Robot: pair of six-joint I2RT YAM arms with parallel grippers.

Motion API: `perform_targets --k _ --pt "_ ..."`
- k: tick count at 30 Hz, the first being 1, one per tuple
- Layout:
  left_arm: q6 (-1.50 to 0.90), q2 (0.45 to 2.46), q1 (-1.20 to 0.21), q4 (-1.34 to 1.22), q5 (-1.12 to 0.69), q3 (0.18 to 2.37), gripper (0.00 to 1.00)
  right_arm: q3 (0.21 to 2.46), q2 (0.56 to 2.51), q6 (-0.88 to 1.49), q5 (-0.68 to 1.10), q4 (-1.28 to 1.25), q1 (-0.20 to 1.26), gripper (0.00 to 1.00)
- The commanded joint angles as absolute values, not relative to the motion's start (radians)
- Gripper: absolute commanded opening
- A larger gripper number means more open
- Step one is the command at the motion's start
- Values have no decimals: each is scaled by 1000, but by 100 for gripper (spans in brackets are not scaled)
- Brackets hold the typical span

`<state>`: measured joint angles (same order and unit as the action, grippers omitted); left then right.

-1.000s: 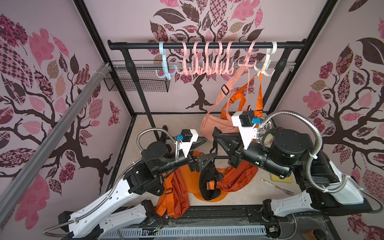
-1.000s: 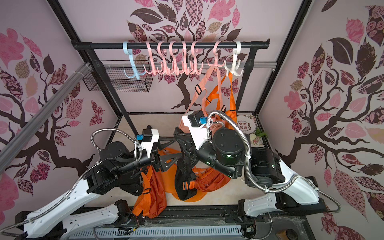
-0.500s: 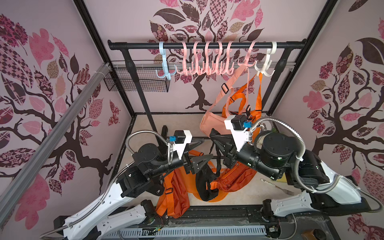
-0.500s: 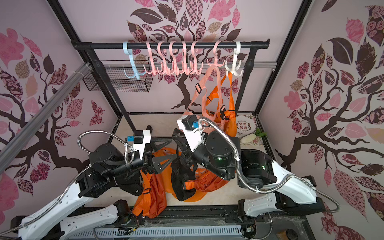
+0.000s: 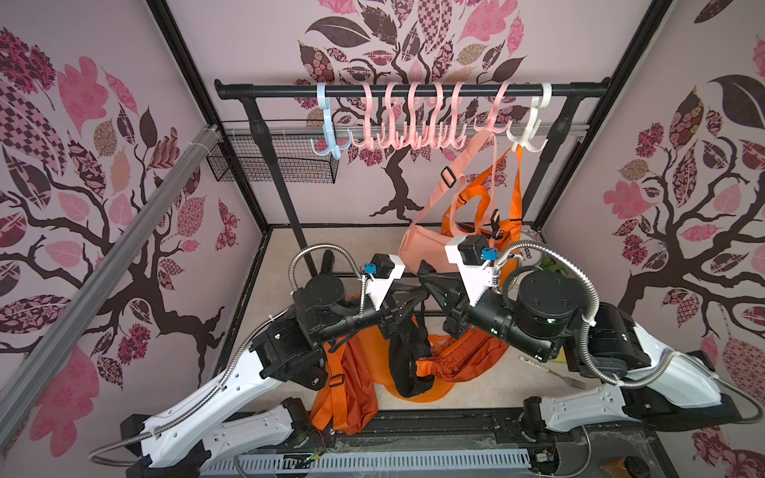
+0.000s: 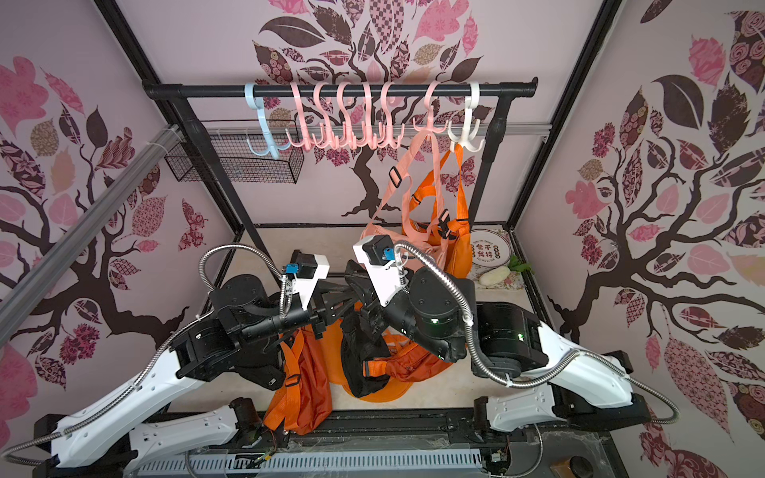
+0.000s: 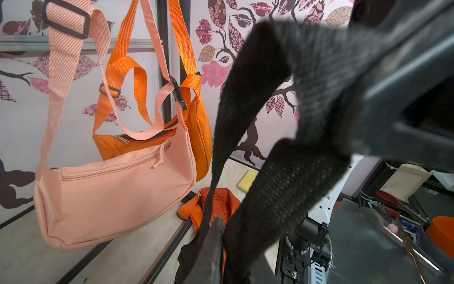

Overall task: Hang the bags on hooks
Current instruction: Pick up the bag from the bag.

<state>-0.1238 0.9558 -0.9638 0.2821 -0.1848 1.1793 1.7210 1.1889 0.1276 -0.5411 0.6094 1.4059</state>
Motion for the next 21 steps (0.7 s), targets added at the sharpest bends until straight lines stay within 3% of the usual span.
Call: perform_targets --k 1,3,4,10,15,21 --pt "-88 920 -966 333 -108 1264 1 1657 1122 132 -588 575 1406 0" --pt "-67 913 -966 385 -62 1299 0 1599 1090 133 -609 561 1405 0" --pt "-66 911 -966 414 -36 1320 0 1565 1072 134 -615 554 1405 5" --pt "-21 930 -966 555 47 1452 0 1388 960 142 -617 501 1405 68" --pt "0 964 -966 614 48 1537 0 1235 869 128 -624 421 1404 84" --pt "16 983 -966 641 59 1584 0 1024 832 111 -447 250 1400 90"
